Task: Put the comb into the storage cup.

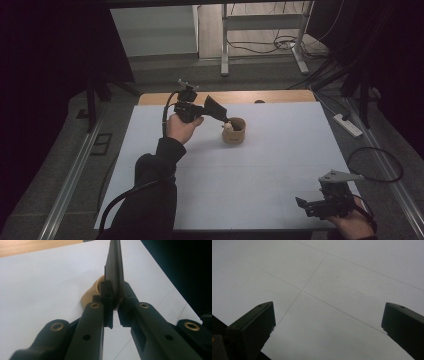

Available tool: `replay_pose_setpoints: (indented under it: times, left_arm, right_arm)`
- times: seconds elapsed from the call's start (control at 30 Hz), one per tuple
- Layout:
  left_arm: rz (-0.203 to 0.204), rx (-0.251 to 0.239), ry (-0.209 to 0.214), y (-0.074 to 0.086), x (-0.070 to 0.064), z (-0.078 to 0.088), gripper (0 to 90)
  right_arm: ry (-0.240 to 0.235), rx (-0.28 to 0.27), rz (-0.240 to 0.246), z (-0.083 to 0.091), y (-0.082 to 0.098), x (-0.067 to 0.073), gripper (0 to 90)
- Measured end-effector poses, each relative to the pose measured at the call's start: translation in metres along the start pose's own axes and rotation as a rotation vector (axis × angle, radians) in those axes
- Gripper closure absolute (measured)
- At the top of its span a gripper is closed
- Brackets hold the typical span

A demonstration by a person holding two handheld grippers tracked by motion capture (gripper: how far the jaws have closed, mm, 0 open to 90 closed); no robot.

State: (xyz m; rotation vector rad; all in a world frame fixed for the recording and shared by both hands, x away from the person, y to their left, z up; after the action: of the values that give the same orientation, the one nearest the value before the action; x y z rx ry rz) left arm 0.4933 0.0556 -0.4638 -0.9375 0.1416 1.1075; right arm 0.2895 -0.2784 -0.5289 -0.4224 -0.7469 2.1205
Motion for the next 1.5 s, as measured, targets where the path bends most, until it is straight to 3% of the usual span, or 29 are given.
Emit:
replay_pose_setpoints:
  times: [0.33,0.6,0.97,1.03,1.23,1.33,1.5]
  left_arm:
    - [0.043,-0.043,0.032,0.001,0.009,-0.001,82.0]
    - [0.038,-0.066,0.041,-0.003,0.004,-0.003,74.3]
    - [-0.019,-0.127,0.010,-0.007,0.002,0.002,51.1]
    - [-0.031,-0.144,-0.006,-0.007,0.004,0.003,43.7]
    - [-0.083,-0.170,-0.046,-0.007,0.005,0.007,32.5]
    - [-0.104,-0.169,-0.070,-0.006,0.005,0.009,26.6]
    - [-0.129,-0.177,-0.071,-0.005,0.003,0.013,18.6]
  right_arm:
    - [-0.001,-0.001,0.003,0.000,0.000,0.000,0.0]
    - [0.000,-0.002,0.003,0.000,0.000,0.000,0.0]
    - [0.000,-0.008,0.005,0.001,0.000,0.001,0.0]
    - [0.000,-0.009,0.006,0.001,0.000,0.001,0.0]
    - [0.000,-0.012,0.003,0.001,-0.001,0.000,0.0]
    - [-0.001,-0.011,0.004,0.001,-0.001,0.001,0.0]
    - [-0.001,-0.013,0.009,0.001,-0.001,0.001,0.0]
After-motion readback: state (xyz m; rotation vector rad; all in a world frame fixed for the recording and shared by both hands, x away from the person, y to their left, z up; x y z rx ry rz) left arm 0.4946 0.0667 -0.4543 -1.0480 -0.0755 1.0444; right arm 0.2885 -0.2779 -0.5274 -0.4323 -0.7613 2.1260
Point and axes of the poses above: each handheld gripper's, and its own axes: z roughly backward along the jaws, y roughly out of its underside, x roughly to its left, the point moved 9 cm from there along -z, roughly forward along the jaws, and after that the axes turned 5 degrees about z, right-handed, at the moved point
